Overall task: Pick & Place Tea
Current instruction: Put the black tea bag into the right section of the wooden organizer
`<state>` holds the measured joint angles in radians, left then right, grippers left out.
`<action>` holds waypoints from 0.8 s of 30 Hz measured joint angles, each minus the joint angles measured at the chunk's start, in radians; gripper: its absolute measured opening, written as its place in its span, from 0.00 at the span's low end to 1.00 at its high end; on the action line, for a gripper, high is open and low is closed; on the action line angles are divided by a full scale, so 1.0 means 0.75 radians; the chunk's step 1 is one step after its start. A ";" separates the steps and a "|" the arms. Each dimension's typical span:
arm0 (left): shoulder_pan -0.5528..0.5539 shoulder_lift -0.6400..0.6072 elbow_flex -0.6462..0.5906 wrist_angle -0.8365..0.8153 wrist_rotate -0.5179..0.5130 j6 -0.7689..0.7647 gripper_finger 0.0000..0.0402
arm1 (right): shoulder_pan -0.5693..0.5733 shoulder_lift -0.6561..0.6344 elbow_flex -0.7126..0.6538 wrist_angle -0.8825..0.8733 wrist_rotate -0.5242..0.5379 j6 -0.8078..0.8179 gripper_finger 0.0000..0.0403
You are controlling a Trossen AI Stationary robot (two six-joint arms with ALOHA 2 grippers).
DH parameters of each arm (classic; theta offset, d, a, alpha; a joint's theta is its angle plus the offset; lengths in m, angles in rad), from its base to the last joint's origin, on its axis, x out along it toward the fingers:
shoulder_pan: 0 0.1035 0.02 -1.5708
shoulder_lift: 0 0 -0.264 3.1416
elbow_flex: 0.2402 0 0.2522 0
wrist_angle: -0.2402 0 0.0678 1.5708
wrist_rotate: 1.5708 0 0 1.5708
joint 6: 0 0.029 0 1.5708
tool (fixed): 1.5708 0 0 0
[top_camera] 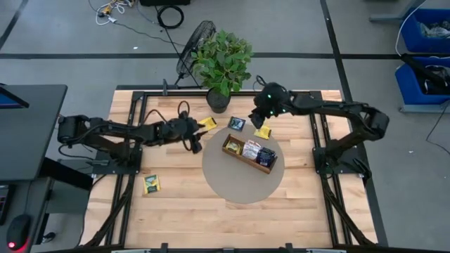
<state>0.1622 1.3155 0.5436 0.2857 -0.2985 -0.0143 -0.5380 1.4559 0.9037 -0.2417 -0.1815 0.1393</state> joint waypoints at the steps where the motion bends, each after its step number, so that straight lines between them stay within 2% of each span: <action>1: 0.018 0.000 0.000 0.006 0.000 0.001 0.33 | -0.015 0.027 0.039 -0.055 -0.004 0.009 0.41; 4: 0.058 0.000 0.000 0.029 0.001 0.028 0.33 | -0.047 0.125 0.158 -0.198 -0.035 -0.005 0.41; 9: 0.088 0.000 0.000 0.058 0.009 0.048 0.33 | -0.041 0.300 0.325 -0.306 -0.067 -0.167 0.41; 15: 0.084 0.000 0.000 0.082 0.010 0.051 0.33 | 0.007 0.460 0.496 -0.371 0.041 -0.246 0.41; 24: 0.084 0.000 0.000 0.082 0.055 0.071 0.33 | 0.029 0.644 0.642 -0.483 0.046 -0.236 0.41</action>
<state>0.2253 1.3155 0.5434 0.3470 -0.2573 0.0387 -0.5162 1.9386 1.3852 -0.6040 -0.1467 -0.0380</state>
